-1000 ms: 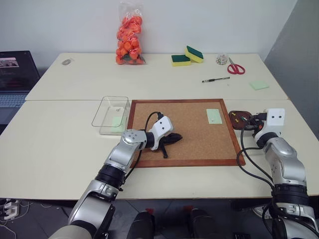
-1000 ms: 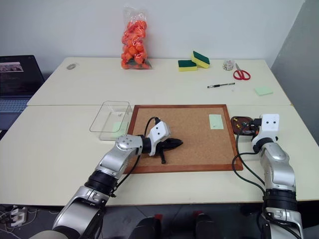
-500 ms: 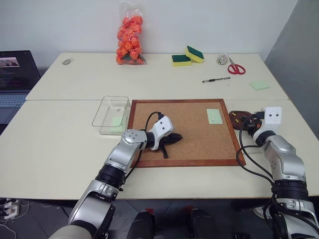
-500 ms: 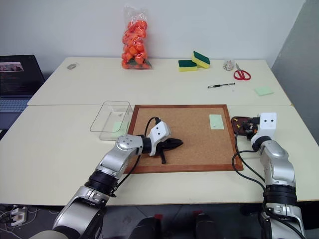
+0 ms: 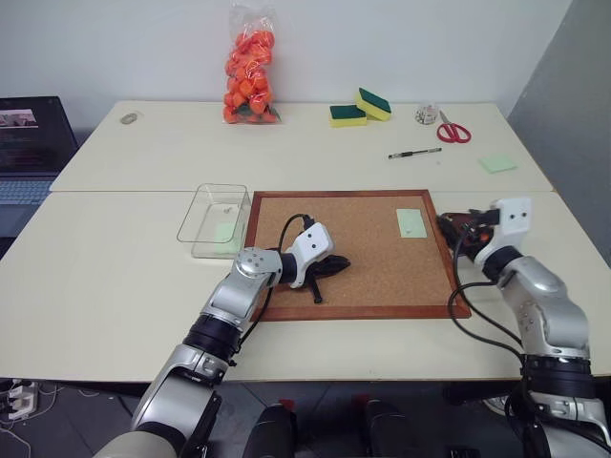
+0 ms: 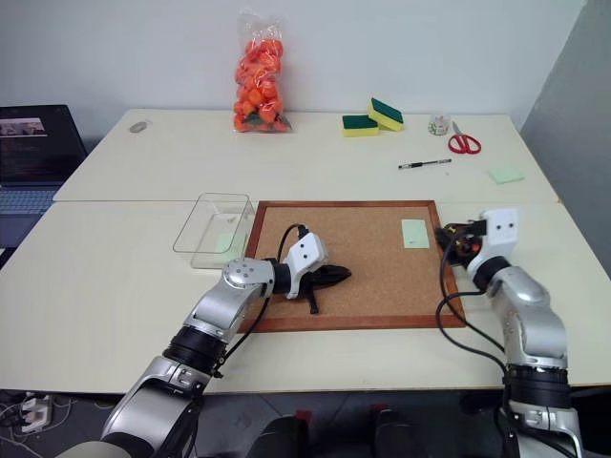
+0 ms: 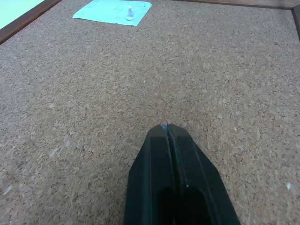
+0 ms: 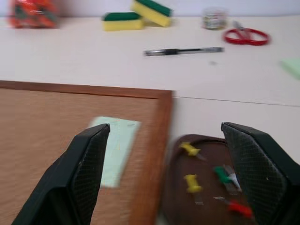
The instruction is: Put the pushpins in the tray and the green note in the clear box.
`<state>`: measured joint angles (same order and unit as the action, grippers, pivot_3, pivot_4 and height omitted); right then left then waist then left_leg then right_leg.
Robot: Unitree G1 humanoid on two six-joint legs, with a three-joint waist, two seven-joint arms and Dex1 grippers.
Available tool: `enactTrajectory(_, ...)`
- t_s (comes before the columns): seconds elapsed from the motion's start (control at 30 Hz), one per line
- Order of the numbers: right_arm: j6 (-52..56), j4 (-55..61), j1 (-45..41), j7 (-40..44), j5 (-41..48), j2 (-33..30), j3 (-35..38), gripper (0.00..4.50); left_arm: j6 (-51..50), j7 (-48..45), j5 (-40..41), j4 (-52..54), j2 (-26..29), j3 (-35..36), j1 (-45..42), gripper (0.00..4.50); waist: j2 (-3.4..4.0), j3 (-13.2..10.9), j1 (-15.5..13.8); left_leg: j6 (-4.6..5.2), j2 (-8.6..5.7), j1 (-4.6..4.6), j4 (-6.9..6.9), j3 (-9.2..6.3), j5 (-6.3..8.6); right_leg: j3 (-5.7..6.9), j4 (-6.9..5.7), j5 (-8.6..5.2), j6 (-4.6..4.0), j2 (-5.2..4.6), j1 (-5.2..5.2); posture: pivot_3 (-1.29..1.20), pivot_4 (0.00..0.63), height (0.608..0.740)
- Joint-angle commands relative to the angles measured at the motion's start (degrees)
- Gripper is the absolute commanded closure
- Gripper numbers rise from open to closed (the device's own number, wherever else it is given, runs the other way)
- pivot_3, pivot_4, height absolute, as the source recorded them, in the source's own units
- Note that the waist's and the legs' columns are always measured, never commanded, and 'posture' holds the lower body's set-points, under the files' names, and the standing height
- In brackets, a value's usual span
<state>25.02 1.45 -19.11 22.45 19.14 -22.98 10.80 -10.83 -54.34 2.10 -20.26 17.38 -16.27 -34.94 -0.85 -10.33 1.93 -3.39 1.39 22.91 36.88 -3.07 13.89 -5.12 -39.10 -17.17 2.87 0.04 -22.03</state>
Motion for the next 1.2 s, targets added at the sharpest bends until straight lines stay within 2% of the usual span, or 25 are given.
enactTrajectory(0.03, -0.7, 2.89, 0.16, 0.61, -0.17, 2.2, -3.14, 0.46, -0.69, -0.57, -1.05, -0.68, -0.38, -1.91, 0.84, 4.5, 0.0, 0.0, 0.01, 0.0, 0.0, 0.0, 0.01, 0.0, 0.0, 0.0, 0.0, 0.0, 0.0, 0.0, 0.0, 0.0, 0.15, 0.74)
enactTrajectory(0.3, -3.99, -2.55, -1.32, -1.09, -2.97, 7.0, -7.01, 0.46, -0.92, -0.83, -1.02, -0.18, -0.05, -1.99, 1.11, 4.5, 0.0, 0.0, -0.03, 0.0, 0.0, 0.0, 0.0, -0.01, 0.0, 0.02, 0.0, 0.0, 0.0, 0.0, 0.0, 0.0, 0.15, 0.74)
enactTrajectory(0.8, -11.13, -14.73, -6.66, -1.52, -5.73, 8.61, -6.93, 0.46, -0.86, -0.81, -1.07, -0.01, 0.25, -2.03, 1.16, 4.5, 0.0, 0.0, 0.04, 0.0, 0.01, -0.01, 0.0, -0.01, 0.0, 0.02, 0.0, 0.0, 0.0, 0.0, -0.01, 0.0, 0.15, 0.74)
enactTrajectory(1.2, -13.28, -17.14, -6.9, -2.62, -7.26, 8.47, -6.62, 2.86, -0.81, -0.7, -1.09, -0.05, 0.23, -2.03, 1.27, 4.5, 0.0, 0.0, 0.04, 0.0, 0.01, -0.01, 0.01, -0.01, 0.0, 0.02, -0.01, 0.0, 0.0, 0.0, 0.0, 0.0, 0.15, 0.74)
